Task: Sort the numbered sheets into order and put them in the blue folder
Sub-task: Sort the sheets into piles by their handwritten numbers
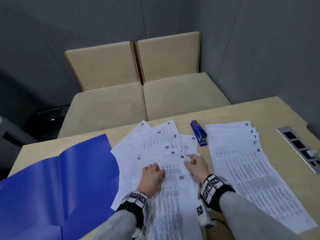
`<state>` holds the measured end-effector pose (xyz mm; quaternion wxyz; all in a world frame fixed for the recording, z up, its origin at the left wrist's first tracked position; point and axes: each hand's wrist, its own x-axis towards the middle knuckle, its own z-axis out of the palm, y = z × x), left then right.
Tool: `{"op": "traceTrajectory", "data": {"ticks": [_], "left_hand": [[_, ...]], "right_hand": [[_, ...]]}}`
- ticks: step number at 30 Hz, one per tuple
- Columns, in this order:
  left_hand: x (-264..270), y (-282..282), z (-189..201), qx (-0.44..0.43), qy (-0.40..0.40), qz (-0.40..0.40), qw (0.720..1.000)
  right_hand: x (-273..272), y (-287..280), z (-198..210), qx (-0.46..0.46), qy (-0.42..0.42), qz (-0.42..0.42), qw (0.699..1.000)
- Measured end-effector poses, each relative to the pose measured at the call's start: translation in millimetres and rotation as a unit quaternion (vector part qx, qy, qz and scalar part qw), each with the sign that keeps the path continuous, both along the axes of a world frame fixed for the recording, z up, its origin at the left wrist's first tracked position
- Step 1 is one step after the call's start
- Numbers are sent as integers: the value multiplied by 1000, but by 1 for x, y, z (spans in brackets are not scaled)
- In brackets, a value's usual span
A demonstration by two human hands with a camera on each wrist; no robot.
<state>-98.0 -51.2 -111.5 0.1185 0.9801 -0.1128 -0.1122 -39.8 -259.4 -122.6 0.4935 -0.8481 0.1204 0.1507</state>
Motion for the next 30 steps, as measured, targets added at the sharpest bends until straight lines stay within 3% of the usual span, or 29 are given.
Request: {"op": "traceTrajectory", "data": {"ticks": [4,7,12,22,30], "left_hand": [[2,9,0,-31,-42,-8,999],[18,14,3,-43,-73,-24,996],[44,12,6,-18,-6,-65,998],[31,20,-14,-92,-164,-126,974],[12,24,-4,-105,-168,-154,968]], "right_hand": [[0,8,7,-62,-60,-65,994],[-3,8,10,-37,-54,-65,996],[-3,3,9,-8,-44,-43,998],[-9,1,-6,69,43,-102,991],[-7,5,-1,132,45,-136,981]]}}
